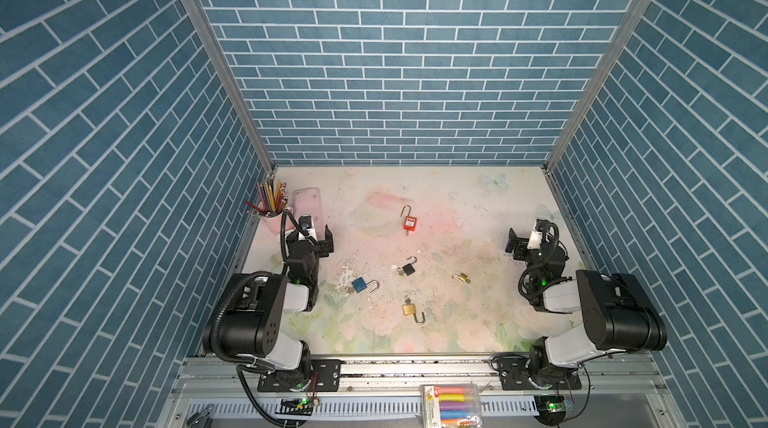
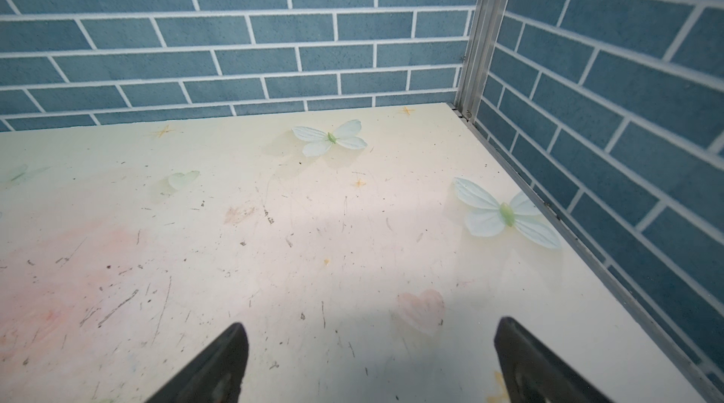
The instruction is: Lock with the key
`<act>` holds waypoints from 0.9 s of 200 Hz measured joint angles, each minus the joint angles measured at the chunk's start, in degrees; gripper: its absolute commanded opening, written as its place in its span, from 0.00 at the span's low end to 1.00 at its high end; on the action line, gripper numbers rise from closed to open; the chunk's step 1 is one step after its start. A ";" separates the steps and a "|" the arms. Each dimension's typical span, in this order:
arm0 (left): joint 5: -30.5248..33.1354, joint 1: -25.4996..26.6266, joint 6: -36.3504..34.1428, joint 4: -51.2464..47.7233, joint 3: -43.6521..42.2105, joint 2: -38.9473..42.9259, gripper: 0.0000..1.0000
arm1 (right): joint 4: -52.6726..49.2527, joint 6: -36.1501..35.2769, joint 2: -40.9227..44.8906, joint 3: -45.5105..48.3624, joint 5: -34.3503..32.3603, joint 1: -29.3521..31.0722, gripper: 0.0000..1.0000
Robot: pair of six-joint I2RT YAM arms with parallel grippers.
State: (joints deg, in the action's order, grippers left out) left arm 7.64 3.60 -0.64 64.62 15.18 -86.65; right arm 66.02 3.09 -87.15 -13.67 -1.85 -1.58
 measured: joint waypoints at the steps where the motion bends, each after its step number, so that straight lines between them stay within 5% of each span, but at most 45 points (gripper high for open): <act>1: 0.00 0.00 0.00 0.00 0.00 0.00 0.87 | 0.00 0.00 0.00 0.00 0.00 0.00 0.98; 135: -2.84 -1.11 0.50 0.85 -0.11 0.04 0.87 | 1.14 -0.02 0.26 0.46 -0.02 -0.04 0.99; 180: -2.40 -0.81 0.44 -4.90 0.79 6.16 0.87 | -4.22 -0.09 9.90 0.63 0.22 -0.09 0.99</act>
State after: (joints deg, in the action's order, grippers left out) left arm 5.23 2.79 -0.21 59.72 15.97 -80.49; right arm 61.80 3.01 -77.25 -13.04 -1.63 -1.67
